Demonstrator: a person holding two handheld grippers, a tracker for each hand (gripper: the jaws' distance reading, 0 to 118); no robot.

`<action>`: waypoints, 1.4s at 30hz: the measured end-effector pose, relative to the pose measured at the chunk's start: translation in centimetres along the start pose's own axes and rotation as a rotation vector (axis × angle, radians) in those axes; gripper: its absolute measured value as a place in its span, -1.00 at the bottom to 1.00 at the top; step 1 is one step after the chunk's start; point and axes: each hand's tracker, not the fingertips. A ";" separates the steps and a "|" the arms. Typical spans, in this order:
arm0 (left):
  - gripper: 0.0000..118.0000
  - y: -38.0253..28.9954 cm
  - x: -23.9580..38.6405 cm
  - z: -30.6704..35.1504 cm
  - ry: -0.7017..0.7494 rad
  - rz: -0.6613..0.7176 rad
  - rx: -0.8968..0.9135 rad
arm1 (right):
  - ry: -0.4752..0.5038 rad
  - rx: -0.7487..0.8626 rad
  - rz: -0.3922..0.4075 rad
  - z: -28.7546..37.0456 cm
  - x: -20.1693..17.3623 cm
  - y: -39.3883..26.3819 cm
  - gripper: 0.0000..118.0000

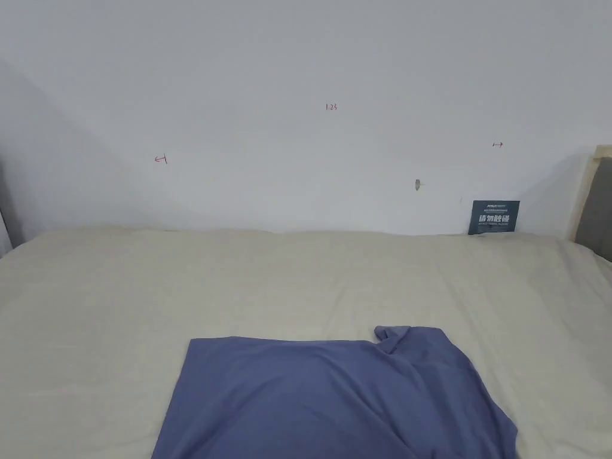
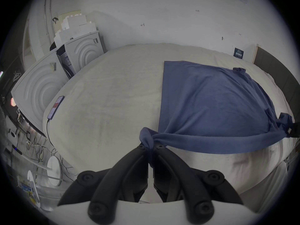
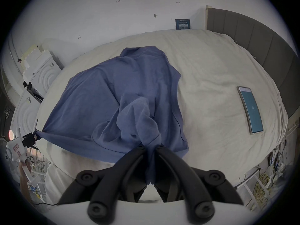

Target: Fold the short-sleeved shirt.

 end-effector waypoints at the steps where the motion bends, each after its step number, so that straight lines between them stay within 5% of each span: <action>1: -0.87 -0.1 0.2 -0.2 0.001 -0.013 -0.010 | 0.009 0.004 -0.005 -0.1 0.1 -0.3 -0.77; 3: -0.84 -0.4 0.7 -0.5 0.000 -0.045 -0.023 | 0.025 0.020 -0.004 -0.3 0.2 -0.8 -0.71; 5: -0.25 -0.7 1.0 -0.4 -0.014 -0.065 -0.018 | 0.013 0.023 -0.001 -0.4 0.2 -1.1 0.14; 6: 0.28 -0.8 1.1 -0.2 -0.030 -0.063 -0.019 | 0.016 0.026 0.000 -0.3 0.3 -1.3 0.74; 7: 0.56 -0.8 1.1 0.1 -0.067 -0.049 -0.007 | 0.026 0.051 0.002 0.0 0.3 -1.6 0.95; 10: 0.68 -0.3 1.4 1.8 -0.110 -0.012 0.045 | 0.044 0.165 -0.020 1.9 -0.3 -1.6 0.97; 14: 0.61 1.5 2.8 4.5 -0.095 -0.053 0.106 | 0.038 0.260 0.073 4.3 -2.3 -1.1 0.97; 17: -0.51 2.3 3.4 6.7 -0.099 -0.054 0.186 | 0.098 0.302 0.120 6.1 -4.1 -0.9 0.90; 18: -0.85 2.4 3.5 7.0 -0.090 -0.052 0.192 | 0.125 0.321 0.143 6.7 -4.7 -1.0 0.70; 19: -0.90 2.3 3.5 7.1 -0.084 -0.053 0.198 | 0.123 0.336 0.157 7.1 -5.3 -1.1 0.42; 21: -1.00 1.9 3.5 7.2 -0.080 -0.043 0.203 | 0.088 0.363 0.189 7.5 -6.7 -1.5 -0.50; 26: -1.00 0.1 2.4 6.8 -0.110 -0.022 0.135 | 0.135 0.313 0.151 5.8 -7.6 -2.5 -0.84; 36: -1.00 -3.7 -1.2 5.5 -0.066 -0.001 0.059 | 0.117 0.279 0.176 3.9 -8.8 -3.2 -0.94; 37: -0.73 -4.1 -1.3 5.2 -0.059 -0.013 0.064 | 0.126 0.272 0.176 3.8 -8.8 -3.1 -0.94; 39: 0.69 -4.2 -1.3 4.6 -0.068 -0.050 0.031 | 0.138 0.260 0.168 3.5 -9.1 -2.8 -0.94; 40: 0.91 -4.3 -1.2 4.3 -0.086 -0.051 0.026 | 0.138 0.257 0.169 3.3 -9.3 -2.8 -0.94; 42: 0.85 -4.3 -0.8 4.0 -0.108 -0.057 0.059 | 0.134 0.247 0.173 2.9 -9.6 -2.7 -0.94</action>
